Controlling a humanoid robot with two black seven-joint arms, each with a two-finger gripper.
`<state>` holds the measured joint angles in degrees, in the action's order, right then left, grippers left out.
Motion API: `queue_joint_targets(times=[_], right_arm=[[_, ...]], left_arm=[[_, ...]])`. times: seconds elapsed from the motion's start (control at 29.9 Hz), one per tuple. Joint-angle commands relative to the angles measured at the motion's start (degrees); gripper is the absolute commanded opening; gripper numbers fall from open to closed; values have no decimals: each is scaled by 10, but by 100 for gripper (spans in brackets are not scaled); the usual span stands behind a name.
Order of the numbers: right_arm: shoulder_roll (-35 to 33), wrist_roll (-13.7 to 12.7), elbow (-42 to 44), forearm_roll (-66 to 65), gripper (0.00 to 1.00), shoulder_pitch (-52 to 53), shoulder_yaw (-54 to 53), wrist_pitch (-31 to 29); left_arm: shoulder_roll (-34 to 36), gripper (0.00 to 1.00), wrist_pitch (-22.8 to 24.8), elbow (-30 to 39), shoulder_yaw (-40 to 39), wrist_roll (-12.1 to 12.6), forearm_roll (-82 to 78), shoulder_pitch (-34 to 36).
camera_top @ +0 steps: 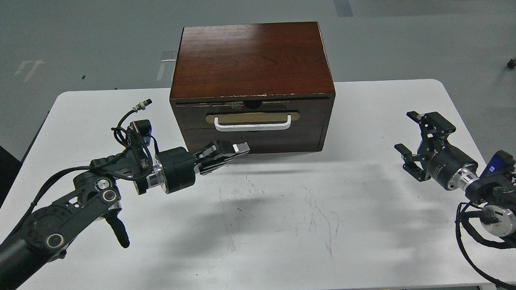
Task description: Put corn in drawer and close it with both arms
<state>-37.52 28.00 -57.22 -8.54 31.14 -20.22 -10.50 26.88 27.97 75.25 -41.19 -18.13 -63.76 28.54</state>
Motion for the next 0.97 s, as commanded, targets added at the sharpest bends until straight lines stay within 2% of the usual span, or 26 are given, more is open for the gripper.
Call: queue_joint_targets(times=[0.0, 0.23, 0.57, 0.94], right_arm=[[1, 0, 0, 0, 96, 4, -12, 1], [3, 0, 1, 1, 98, 19, -43, 2], [35, 0, 28, 1, 100, 18, -61, 2], [42, 0, 25, 5, 100, 10, -61, 1]], left_arm=[[37, 100, 0, 31, -6, -11, 114, -2], [68, 100, -2, 15, -64, -39, 289, -7], [92, 100, 0, -133, -65, -38, 490, -75], [92, 100, 0, -150, -64, -38, 497, -129]])
